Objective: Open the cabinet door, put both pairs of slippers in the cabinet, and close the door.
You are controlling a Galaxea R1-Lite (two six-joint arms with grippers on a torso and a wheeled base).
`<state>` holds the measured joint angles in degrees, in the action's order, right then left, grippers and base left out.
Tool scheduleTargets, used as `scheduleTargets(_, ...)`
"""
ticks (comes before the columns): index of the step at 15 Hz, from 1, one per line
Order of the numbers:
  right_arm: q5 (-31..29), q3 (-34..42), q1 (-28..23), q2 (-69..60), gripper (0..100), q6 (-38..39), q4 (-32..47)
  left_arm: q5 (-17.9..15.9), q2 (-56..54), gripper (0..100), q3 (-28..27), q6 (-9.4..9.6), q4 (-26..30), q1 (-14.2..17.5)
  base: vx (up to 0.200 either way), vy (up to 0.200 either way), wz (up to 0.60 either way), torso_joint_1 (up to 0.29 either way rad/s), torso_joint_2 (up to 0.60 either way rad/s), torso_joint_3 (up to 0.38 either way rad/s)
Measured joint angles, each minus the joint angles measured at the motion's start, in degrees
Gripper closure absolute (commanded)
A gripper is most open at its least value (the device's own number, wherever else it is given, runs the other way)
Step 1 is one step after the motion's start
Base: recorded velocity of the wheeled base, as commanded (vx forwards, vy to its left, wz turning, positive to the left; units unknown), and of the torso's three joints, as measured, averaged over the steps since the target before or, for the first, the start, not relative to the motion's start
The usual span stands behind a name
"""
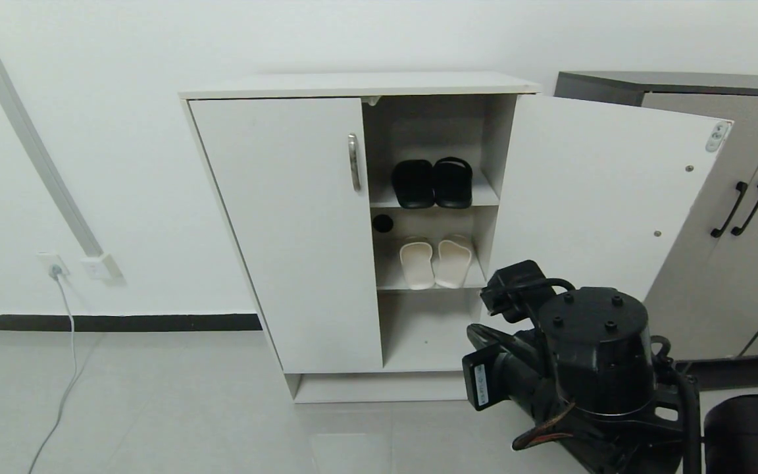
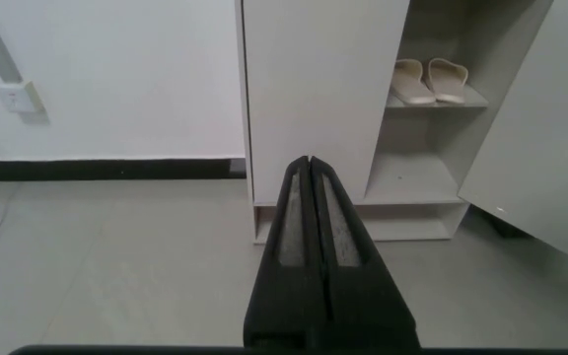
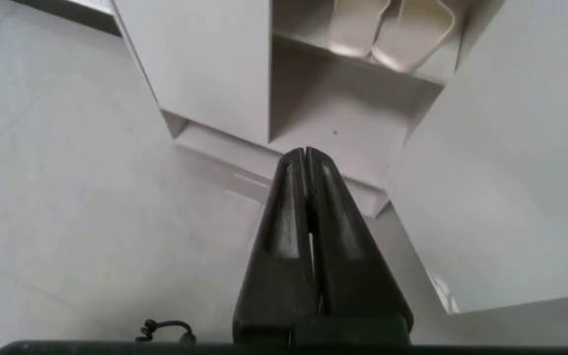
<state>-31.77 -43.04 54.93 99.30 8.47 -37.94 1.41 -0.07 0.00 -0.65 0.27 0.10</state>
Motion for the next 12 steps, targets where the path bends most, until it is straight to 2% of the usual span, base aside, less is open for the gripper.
scheduleTargets(8,-0.2,0.5,0.0,-0.1,100,-0.8,-0.1,0.0,0.0,100,0.0,0.0,0.0,0.0,0.0,0.0,0.0,0.0,0.0,0.0)
scheduleTargets(12,-0.4,0.7,0.0,-0.1,100,-0.8,0.1,0.0,0.0,100,0.0,0.05,0.0,0.0,0.0,0.0,0.0,0.011,-0.2,-0.267)
